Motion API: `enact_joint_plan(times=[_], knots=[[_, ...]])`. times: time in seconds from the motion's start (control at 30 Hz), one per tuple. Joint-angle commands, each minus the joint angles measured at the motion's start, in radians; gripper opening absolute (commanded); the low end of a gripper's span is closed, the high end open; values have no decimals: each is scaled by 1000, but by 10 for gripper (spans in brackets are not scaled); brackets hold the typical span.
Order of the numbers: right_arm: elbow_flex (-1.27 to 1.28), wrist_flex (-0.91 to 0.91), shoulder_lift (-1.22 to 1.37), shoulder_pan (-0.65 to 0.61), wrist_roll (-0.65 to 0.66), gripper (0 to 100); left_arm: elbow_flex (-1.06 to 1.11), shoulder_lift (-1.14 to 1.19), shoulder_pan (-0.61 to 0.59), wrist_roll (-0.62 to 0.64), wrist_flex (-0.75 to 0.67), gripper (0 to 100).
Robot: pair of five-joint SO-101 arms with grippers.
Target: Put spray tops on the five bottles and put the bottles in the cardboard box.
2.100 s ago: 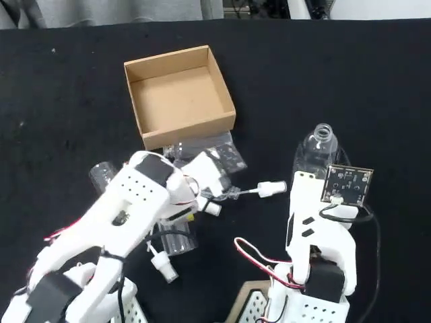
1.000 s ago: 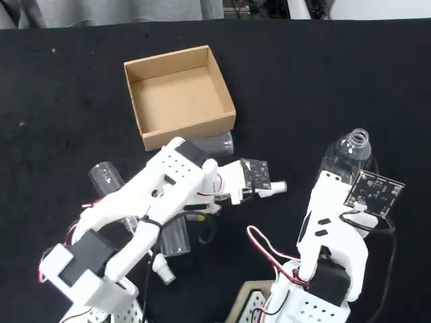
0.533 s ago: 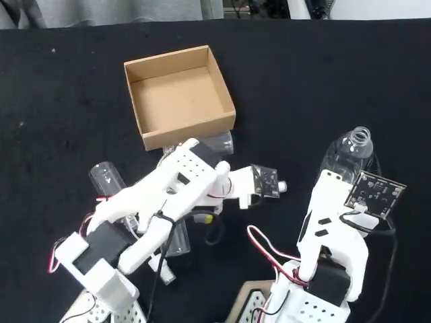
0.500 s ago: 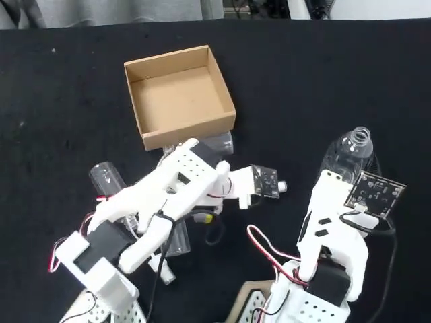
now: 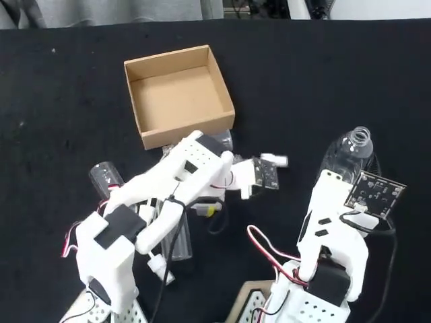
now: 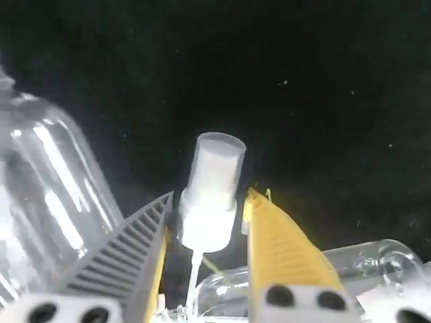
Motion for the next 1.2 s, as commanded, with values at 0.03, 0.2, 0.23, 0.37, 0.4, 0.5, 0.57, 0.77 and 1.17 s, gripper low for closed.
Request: enact_joint_plan(times=[0.03, 0.2, 0.23, 0.37, 0.4, 0.5, 0.57, 0.77, 1.17], knots=[[-35, -35, -54, 15, 0, 12, -35, -3, -18, 0, -3, 151], [-35, -35, -54, 15, 0, 12, -42, -8, -18, 2, 3, 85], [-35, -35, -54, 15, 0, 12, -42, -9, -18, 2, 5, 84], [-35, -35, -54, 15, 0, 12, -42, -9, -18, 3, 8, 79], [-35, -35, -54, 15, 0, 12, -42, -9, -18, 3, 8, 79], [-35, -35, -54, 15, 0, 12, -45, -11, -18, 3, 6, 78], [-35, -35, -54, 15, 0, 12, -68, -11, -18, 5, 9, 78], [-35, -35, -54, 15, 0, 12, -131, -11, -42, 12, 31, 31], [-35, -35, -54, 15, 0, 12, -297, -11, -48, 133, 127, 29]])
